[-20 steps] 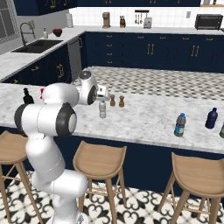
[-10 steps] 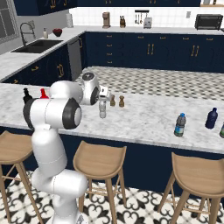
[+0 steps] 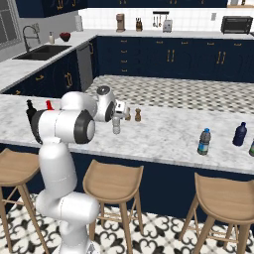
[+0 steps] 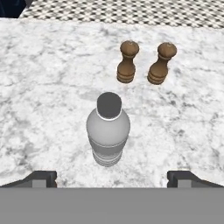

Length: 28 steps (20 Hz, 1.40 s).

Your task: Move the plastic bottles in the middle to the plastics group, and the glass bottles in the middle to the glass group.

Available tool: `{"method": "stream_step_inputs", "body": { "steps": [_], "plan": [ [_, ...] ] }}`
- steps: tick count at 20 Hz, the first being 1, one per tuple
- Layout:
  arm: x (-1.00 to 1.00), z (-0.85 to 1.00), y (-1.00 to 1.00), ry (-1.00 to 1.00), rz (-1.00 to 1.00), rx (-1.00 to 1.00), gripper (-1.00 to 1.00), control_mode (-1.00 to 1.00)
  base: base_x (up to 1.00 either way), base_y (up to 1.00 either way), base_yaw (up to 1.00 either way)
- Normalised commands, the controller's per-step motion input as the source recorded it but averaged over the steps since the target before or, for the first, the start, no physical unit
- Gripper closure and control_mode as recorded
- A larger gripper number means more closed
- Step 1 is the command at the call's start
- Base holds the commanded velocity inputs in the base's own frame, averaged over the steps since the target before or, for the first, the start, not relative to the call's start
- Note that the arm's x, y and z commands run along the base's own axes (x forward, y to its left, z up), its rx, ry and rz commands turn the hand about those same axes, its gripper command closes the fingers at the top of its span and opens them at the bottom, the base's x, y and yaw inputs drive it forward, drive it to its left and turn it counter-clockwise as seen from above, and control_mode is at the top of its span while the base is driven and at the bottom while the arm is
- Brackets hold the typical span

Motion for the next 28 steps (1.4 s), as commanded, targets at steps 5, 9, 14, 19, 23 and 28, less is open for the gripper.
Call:
{"method": "stream_step_inputs", "body": {
  "steps": [5,9,14,19,23,28],
  "plan": [
    [0.16,-0.10,0.02,0.00,0.00,0.00,-1.00,-1.00,0.00,0.00,0.00],
    [0.23,-0.07,0.04,0.00,0.01,0.00,-1.00,-1.00,0.00,0.00,0.00],
    [0.23,-0.04,0.00,0.00,0.01,0.00,-1.00,-1.00,0.00,0.00,0.00],
    [0.17,-0.13,0.00,0.00,0.00,0.00,-1.00,-1.00,0.00,0.00,0.00],
    [0.19,-0.11,0.00,0.00,0.00,0.00,-1.00,-1.00,0.00,0.00,0.00],
    [0.11,-0.05,0.00,0.00,0.00,0.00,-1.00,-1.00,0.00,0.00,0.00]
  ]
}}
